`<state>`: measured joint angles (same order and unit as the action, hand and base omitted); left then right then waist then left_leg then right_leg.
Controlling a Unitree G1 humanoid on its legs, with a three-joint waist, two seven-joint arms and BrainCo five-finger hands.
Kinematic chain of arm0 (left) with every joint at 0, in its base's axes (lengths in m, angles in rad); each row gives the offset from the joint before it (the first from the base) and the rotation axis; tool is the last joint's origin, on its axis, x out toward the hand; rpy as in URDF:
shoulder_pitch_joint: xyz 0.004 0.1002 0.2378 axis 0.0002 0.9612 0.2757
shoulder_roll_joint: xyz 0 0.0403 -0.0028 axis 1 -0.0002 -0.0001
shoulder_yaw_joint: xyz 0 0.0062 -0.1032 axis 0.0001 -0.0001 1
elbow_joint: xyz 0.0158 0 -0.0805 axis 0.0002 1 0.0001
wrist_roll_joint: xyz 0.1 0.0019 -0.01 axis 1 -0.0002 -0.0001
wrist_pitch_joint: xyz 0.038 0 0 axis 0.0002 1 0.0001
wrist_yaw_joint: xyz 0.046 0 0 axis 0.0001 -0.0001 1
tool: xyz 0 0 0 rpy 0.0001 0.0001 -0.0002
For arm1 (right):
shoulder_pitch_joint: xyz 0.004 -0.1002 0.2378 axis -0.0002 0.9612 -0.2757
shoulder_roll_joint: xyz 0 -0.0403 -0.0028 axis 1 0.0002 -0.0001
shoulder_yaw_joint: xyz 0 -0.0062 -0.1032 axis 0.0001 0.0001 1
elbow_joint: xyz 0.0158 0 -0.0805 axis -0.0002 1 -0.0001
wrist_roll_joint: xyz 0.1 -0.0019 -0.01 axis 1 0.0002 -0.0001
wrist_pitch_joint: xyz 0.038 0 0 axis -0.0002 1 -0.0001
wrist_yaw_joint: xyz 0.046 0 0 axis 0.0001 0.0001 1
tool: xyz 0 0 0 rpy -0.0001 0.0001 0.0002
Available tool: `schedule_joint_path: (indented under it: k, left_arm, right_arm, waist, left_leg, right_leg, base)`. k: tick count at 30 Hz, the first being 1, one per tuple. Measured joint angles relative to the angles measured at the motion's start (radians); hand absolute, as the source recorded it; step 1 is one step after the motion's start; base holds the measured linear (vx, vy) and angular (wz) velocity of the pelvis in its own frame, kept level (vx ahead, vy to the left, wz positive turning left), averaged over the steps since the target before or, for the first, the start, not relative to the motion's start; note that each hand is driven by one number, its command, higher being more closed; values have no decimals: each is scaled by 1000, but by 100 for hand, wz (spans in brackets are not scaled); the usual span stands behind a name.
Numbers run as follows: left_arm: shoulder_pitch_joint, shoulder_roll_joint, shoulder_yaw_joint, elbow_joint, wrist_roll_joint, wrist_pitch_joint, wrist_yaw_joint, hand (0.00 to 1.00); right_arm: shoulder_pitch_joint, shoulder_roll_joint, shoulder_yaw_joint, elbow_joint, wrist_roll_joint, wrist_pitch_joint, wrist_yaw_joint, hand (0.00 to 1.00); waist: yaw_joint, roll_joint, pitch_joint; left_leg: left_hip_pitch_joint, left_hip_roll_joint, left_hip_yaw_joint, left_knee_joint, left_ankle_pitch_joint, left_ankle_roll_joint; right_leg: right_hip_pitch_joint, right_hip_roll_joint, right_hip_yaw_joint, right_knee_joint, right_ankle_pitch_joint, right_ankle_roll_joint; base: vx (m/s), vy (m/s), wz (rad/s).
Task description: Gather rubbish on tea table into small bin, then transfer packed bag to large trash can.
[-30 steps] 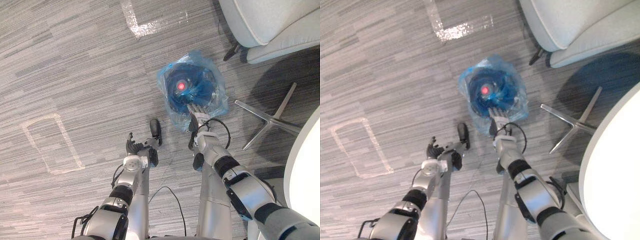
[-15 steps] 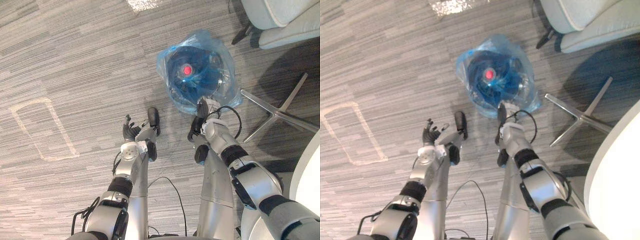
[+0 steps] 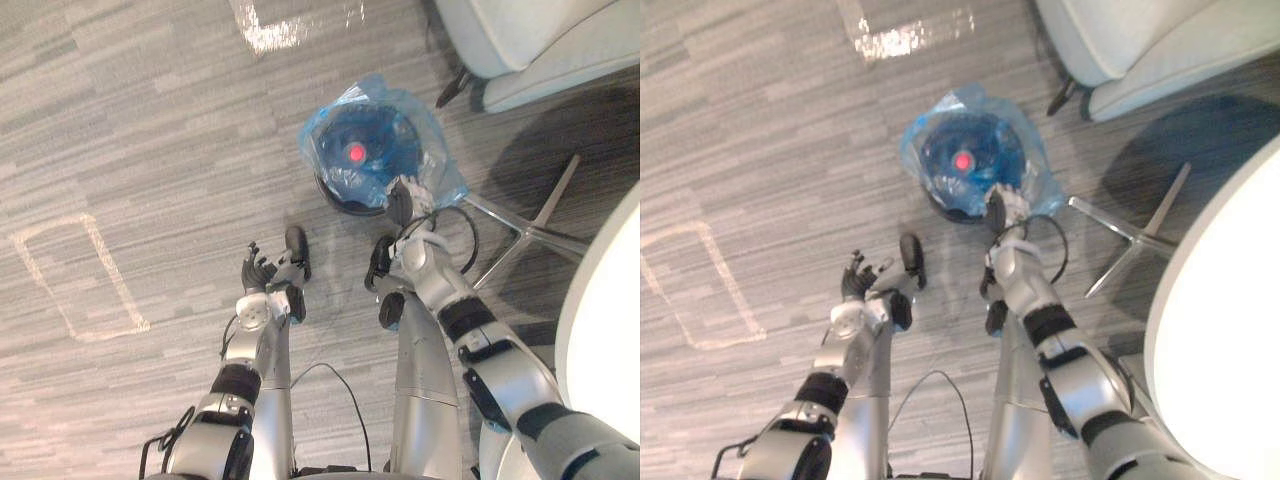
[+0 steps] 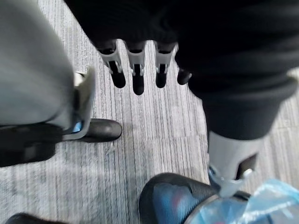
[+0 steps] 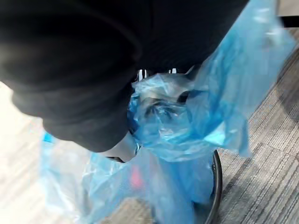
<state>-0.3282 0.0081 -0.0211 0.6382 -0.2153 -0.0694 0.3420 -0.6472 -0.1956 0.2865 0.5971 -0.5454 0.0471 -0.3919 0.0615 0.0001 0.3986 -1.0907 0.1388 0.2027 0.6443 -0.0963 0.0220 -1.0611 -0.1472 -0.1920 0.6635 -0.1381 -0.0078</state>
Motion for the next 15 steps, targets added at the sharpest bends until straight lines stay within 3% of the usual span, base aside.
schedule_joint_path:
  k: [9, 13, 15]
  left_arm:
    - [126, 3, 0, 45, 62, 36, -22, 0]
    - [179, 9, 1, 91, 95, 46, -27, 0]
    - [214, 8, 1, 116, 108, 56, -37, 0]
  right_arm:
    - [249, 63, 4, -270, 91, -22, 24, 100]
    - [358, 83, 11, -374, 140, -44, 45, 100]
    - [417, 92, 16, -389, 165, -46, 65, 100]
  waist:
    - [-1, -7, -6]
    - [-5, -33, -29]
    - [-6, -47, -83]
  left_leg:
    - [351, 6, 22, -110, -6, -17]
    - [516, 6, 34, -177, -10, -26]
    - [566, 4, 35, -210, -8, -30]
  right_leg:
    - [349, 28, -3, -133, 17, -5]
    - [512, 44, -3, -215, 18, -3]
    - [566, 50, -8, -252, 19, -1]
  base:
    - [55, -23, -15]
    - [100, -34, -13]
    - [118, -27, -2]
